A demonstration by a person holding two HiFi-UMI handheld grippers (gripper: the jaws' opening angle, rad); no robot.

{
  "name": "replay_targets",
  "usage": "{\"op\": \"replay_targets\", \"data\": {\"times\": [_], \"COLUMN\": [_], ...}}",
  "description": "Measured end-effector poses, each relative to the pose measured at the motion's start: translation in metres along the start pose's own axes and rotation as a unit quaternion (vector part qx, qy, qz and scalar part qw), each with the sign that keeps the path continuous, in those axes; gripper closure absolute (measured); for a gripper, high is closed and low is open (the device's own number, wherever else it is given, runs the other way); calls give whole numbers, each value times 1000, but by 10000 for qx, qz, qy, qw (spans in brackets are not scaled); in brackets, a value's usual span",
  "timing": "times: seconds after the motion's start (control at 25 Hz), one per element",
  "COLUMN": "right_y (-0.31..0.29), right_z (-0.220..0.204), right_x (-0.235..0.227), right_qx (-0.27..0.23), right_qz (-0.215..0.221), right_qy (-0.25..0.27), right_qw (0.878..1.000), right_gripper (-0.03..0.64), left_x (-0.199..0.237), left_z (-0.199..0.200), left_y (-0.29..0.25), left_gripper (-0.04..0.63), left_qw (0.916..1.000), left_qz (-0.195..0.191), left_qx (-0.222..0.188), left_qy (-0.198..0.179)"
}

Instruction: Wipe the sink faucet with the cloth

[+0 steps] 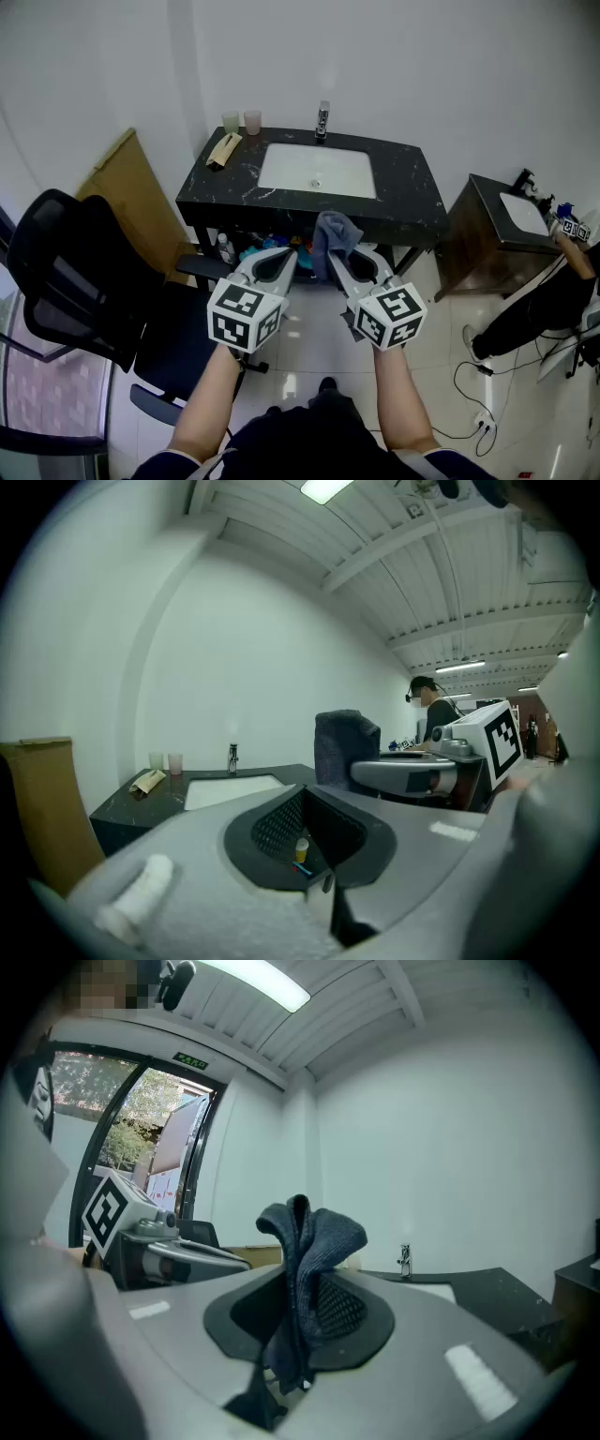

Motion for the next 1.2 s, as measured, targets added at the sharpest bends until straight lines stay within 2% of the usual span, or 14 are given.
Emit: {"op": "replay_targets", "data": {"times": [0.44,0.68,0.96,1.2], "right_y": [4,-1,-32,-70], "right_z": [5,-3,-10,-11], "right_x": [-115,-161,-196,-234], "right_qx": [-22,44,117,282], "right_qz": [276,385,414,225], "right_qy": [-16,-73,-127,-50], "right_qw": [9996,9992,9990,9993], "right_gripper": [543,543,543,543], "left_x": [-30,-30,-6,34], "left_z": [16,17,18,23], "left_y": [-99,-136,-179,-237], "left_gripper": [594,594,594,594], "left_qw": [9996,9986,9984,9989], "left_qz": [289,507,511,304], "left_qx": [49,95,104,13], "left_qy": [65,138,235,366]}}
Point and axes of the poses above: the fingertips, and each gripper's own axes: y backward along the fingers, x to its left, z out of its top, the point moved 10 cm from there along y, backward along the fingers, and after that the axes turned 6 degrees about z, right-handed, at the moved point
